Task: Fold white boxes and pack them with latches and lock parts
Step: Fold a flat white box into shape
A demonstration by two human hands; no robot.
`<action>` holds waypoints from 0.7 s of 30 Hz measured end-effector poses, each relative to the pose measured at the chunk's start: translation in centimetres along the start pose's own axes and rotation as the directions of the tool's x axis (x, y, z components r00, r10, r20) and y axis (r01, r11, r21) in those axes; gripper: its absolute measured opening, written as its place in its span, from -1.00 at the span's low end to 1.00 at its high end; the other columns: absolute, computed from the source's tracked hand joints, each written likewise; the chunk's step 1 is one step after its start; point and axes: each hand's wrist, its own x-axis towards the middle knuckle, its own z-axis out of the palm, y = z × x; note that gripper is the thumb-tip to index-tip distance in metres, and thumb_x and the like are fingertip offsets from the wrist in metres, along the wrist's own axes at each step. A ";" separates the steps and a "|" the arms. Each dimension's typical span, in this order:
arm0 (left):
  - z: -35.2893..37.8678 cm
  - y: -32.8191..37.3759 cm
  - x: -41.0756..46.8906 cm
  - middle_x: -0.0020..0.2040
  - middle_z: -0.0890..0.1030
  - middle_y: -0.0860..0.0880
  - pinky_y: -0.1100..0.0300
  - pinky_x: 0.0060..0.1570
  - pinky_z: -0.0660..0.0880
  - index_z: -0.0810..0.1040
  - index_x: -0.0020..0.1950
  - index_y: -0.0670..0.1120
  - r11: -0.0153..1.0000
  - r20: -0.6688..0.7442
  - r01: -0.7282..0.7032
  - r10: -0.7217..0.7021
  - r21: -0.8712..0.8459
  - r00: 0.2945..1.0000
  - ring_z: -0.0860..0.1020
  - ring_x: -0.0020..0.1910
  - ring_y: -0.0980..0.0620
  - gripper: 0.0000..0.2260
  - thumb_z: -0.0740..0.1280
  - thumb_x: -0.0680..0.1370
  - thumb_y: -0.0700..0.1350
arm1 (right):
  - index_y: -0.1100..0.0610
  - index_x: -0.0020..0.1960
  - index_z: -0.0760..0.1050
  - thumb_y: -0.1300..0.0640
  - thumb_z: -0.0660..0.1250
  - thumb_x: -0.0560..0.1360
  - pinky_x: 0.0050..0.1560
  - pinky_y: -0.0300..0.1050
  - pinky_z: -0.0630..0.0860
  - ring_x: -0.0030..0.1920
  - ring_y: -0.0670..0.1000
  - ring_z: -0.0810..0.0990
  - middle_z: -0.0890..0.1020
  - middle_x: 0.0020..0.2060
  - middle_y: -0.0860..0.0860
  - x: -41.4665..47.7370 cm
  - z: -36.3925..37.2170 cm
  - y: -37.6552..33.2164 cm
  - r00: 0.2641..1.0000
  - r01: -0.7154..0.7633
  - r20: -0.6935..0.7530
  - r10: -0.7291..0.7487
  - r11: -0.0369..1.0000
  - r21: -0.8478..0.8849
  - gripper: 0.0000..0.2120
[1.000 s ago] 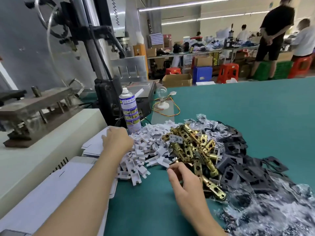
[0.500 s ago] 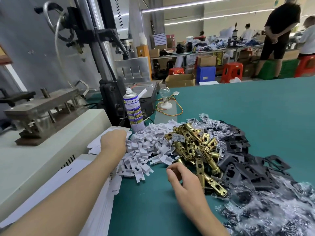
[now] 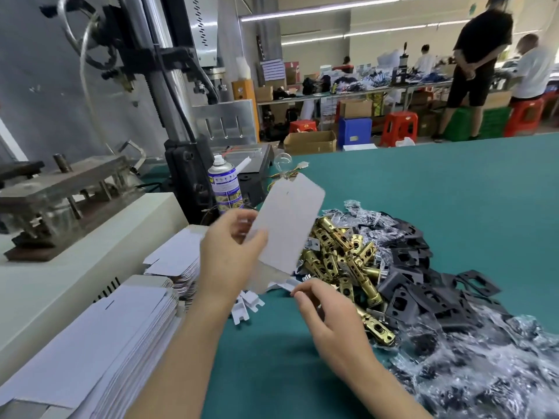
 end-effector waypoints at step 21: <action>2.5 -6.2 -10.0 0.01 0.71 -0.05 0.14 -0.09 0.63 0.62 0.06 0.10 0.789 0.248 0.263 -0.145 -0.555 0.958 0.68 -0.02 -0.07 -0.70 0.52 0.36 0.08 | -0.29 0.46 0.19 -0.46 0.27 0.42 0.22 -0.19 0.45 0.29 -0.26 0.42 0.28 0.31 -0.39 0.2 -2.0 -3.0 0.927 -0.329 0.199 0.318 0.944 0.027 -0.31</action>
